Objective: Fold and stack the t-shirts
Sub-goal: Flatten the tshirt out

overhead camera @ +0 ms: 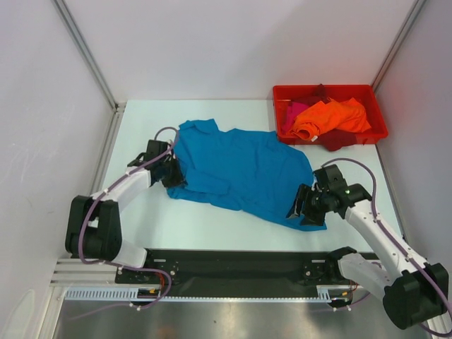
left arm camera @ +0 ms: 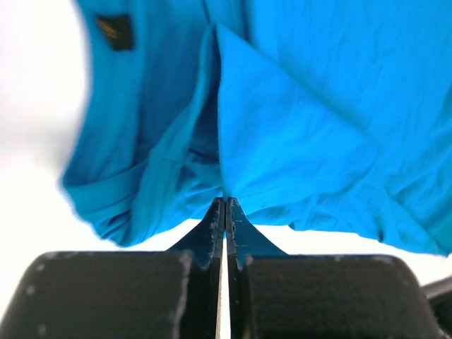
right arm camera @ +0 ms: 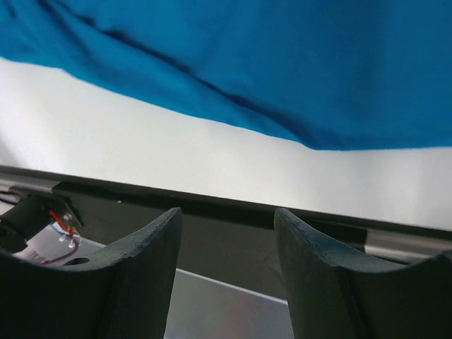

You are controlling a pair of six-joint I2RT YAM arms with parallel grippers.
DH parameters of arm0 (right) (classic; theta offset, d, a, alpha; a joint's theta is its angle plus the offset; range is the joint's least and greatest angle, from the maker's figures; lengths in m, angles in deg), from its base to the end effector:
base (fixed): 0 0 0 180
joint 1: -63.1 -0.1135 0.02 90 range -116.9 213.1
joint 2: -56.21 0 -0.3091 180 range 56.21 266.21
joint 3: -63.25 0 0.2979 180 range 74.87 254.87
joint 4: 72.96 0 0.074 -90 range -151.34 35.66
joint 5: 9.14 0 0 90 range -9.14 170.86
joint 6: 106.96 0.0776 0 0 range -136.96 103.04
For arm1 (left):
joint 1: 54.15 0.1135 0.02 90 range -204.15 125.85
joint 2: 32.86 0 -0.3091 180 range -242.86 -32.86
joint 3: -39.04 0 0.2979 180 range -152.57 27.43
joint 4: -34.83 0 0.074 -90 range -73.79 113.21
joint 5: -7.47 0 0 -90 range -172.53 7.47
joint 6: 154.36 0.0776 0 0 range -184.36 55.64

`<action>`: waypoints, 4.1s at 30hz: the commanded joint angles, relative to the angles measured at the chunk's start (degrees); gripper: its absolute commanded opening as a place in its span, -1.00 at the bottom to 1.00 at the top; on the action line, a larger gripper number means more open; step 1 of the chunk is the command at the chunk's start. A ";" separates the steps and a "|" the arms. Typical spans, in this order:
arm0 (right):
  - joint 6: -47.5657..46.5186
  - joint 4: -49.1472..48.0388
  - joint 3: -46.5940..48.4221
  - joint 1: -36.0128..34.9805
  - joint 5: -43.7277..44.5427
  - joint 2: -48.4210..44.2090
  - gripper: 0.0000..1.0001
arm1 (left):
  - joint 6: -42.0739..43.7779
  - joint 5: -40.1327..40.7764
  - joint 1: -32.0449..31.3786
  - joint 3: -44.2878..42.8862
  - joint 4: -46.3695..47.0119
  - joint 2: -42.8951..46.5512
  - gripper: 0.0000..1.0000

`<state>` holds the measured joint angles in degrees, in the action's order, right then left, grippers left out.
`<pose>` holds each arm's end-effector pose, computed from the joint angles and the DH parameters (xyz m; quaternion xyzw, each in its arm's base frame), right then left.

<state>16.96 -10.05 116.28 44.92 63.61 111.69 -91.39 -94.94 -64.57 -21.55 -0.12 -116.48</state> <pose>0.1868 0.0856 0.2208 0.1006 0.9612 0.2243 0.1252 0.3306 -0.0778 0.1771 -0.1085 0.9499 -0.1864 0.2263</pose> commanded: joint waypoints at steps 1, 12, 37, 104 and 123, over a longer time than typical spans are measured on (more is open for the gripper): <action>0.02 4.86 4.28 1.47 3.71 2.43 0.21 | -0.84 6.41 2.06 -3.59 -6.00 5.65 -0.99; -2.89 8.04 7.11 10.96 10.13 11.93 0.18 | 4.00 17.68 15.31 -5.26 -11.56 11.28 -0.99; 9.95 -13.67 -12.93 2.09 5.39 11.93 -0.07 | 5.67 0.54 18.24 -0.51 -6.02 9.70 -0.99; 3.81 -8.07 -6.45 5.69 5.30 15.28 -1.00 | 2.34 0.89 13.40 2.56 -9.27 21.91 -0.99; -8.51 17.70 62.36 3.50 3.64 20.45 -1.00 | -2.77 9.33 13.32 -42.72 -17.44 29.13 -0.99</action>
<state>9.48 3.57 170.18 49.51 69.38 129.35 -93.86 -88.64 -51.04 -52.60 -18.04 -86.38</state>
